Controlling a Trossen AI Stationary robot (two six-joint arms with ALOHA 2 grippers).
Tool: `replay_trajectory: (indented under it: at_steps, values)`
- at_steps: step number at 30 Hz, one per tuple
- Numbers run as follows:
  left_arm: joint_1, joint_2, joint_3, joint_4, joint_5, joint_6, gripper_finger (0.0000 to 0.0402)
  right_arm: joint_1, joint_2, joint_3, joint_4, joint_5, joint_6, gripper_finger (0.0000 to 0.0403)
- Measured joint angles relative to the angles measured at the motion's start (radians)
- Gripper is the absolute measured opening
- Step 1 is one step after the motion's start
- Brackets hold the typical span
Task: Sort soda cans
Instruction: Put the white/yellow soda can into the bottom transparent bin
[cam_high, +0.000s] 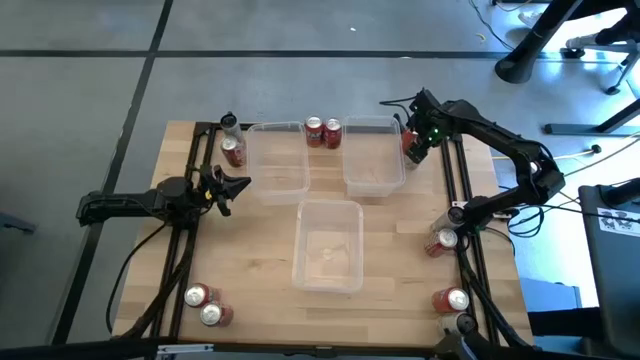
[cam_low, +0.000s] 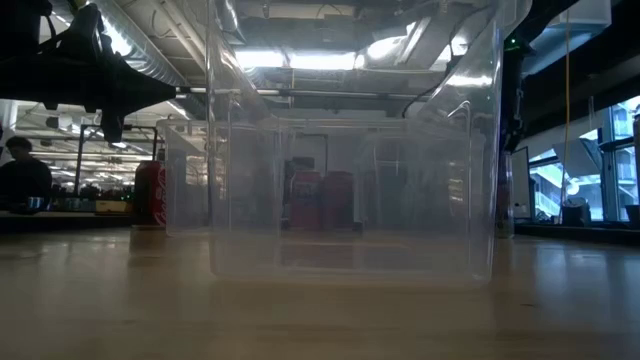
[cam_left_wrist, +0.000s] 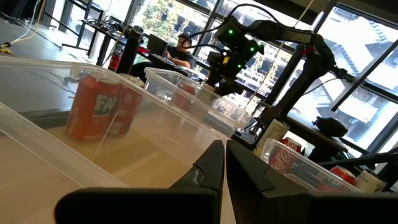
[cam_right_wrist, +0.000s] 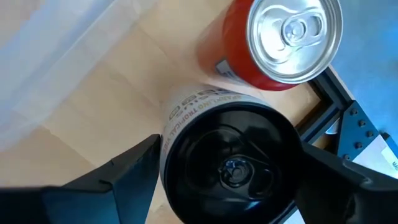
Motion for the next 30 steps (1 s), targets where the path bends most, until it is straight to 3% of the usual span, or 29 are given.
replay_trajectory:
  at_steps: [4, 10, 16, 30]
  values:
    - [0.0, 0.0, 0.0, 0.0, 0.0, 0.0, 0.0011, 0.0, 0.0, -0.001, -0.002, -0.007, -0.005, 0.0301]
    - [0.0, 0.0, 0.0, 0.0, 0.0, -0.003, 0.0011, 0.001, -0.002, 0.001, -0.012, -0.002, -0.024, 0.0249]
    - [0.0, 0.0, 0.0, 0.0, 0.0, -0.003, 0.0011, 0.001, -0.032, 0.005, -0.046, 0.014, -0.027, 0.0247]
    - [0.0, 0.0, 0.0, 0.0, 0.0, 0.013, 0.0011, 0.001, -0.171, 0.166, -0.213, 0.036, 0.02, 0.0247]
